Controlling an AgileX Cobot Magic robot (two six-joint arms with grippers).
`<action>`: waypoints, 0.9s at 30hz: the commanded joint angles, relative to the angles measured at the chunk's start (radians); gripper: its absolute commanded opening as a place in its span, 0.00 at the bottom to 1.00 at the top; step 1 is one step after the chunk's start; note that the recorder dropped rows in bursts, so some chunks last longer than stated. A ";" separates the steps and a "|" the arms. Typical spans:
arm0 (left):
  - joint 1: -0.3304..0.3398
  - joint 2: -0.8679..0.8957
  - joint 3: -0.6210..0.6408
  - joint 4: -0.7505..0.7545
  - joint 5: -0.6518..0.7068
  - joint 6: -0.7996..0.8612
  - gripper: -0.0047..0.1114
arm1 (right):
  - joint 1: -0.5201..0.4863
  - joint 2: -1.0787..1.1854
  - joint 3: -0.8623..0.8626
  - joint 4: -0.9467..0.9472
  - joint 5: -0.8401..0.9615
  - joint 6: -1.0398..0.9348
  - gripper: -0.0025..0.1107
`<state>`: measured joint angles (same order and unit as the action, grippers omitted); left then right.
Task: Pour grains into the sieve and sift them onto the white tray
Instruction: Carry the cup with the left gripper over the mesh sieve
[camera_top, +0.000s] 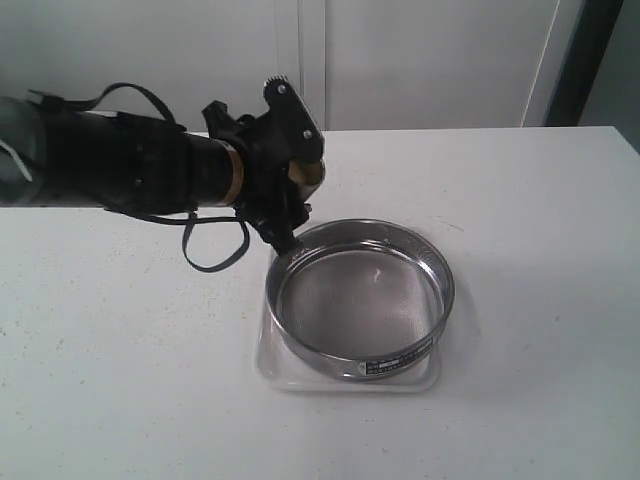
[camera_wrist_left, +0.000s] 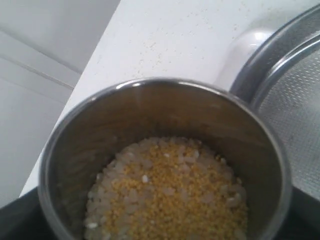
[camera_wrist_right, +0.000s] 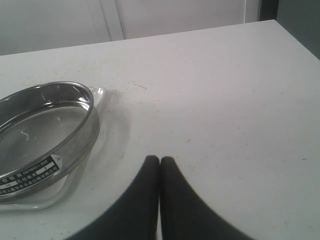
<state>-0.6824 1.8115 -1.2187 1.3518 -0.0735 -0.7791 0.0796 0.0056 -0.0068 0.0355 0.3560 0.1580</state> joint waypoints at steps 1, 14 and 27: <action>-0.055 0.029 -0.032 0.022 0.073 0.085 0.04 | 0.002 -0.006 0.007 -0.007 -0.013 0.003 0.02; -0.141 0.066 -0.041 0.047 0.260 0.368 0.04 | 0.002 -0.006 0.007 -0.007 -0.013 0.003 0.02; -0.145 0.073 -0.041 0.149 0.269 0.418 0.04 | 0.002 -0.006 0.007 -0.007 -0.013 0.003 0.02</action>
<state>-0.8227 1.8884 -1.2524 1.4489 0.1854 -0.3609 0.0796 0.0056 -0.0068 0.0355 0.3560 0.1580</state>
